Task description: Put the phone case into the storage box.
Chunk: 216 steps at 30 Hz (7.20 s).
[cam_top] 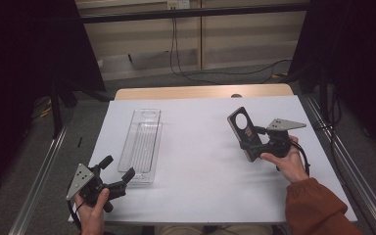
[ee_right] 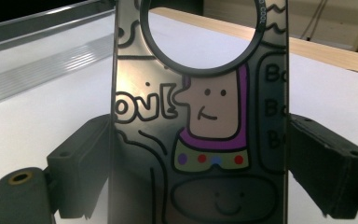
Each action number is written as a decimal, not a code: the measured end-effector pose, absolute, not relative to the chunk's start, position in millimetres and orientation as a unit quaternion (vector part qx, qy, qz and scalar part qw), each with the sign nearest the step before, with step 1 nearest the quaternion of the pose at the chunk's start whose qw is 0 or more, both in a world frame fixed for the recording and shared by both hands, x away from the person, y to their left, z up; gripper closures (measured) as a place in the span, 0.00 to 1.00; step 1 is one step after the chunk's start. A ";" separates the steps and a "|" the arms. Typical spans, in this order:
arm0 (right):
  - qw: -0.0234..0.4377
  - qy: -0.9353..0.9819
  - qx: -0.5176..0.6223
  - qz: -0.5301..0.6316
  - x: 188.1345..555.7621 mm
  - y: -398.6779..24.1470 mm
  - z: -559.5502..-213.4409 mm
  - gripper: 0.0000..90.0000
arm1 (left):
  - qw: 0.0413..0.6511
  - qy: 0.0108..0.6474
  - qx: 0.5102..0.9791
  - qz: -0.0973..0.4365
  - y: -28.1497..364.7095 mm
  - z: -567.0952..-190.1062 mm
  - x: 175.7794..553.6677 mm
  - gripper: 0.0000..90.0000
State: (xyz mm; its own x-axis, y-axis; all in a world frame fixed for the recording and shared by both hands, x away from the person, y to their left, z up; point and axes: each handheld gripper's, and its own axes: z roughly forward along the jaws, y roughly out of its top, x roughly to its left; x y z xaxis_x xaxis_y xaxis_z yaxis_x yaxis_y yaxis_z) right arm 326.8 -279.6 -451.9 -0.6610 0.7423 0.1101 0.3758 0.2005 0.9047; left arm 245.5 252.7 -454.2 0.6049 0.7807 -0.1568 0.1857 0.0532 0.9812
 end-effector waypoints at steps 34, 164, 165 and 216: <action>0.140 0.745 0.306 0.576 264.7 -261.7 -448.4 0.14 | 0.615 0.342 0.676 0.220 244.3 -450.2 246.0 0.04; 0.042 0.765 0.185 0.616 288.0 -205.0 -439.1 0.14 | 0.694 0.105 0.712 0.033 83.0 -420.7 309.2 0.01; 0.041 0.765 0.183 0.616 287.6 -205.1 -438.7 0.14 | 0.691 0.101 0.715 0.031 82.9 -420.6 309.2 0.01; -0.006 0.781 0.139 0.609 278.1 -188.6 -440.9 0.14 | 0.700 0.058 0.712 -0.007 70.0 -426.6 305.5 0.00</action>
State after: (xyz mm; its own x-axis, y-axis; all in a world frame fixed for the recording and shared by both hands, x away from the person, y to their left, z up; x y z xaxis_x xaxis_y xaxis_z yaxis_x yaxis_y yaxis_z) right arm 278.1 -188.6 -440.9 -0.9614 0.2086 0.1792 0.2245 0.2188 0.9496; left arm 305.5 70.0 -426.6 0.9931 0.0736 -0.0909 0.0921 -0.0131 0.9957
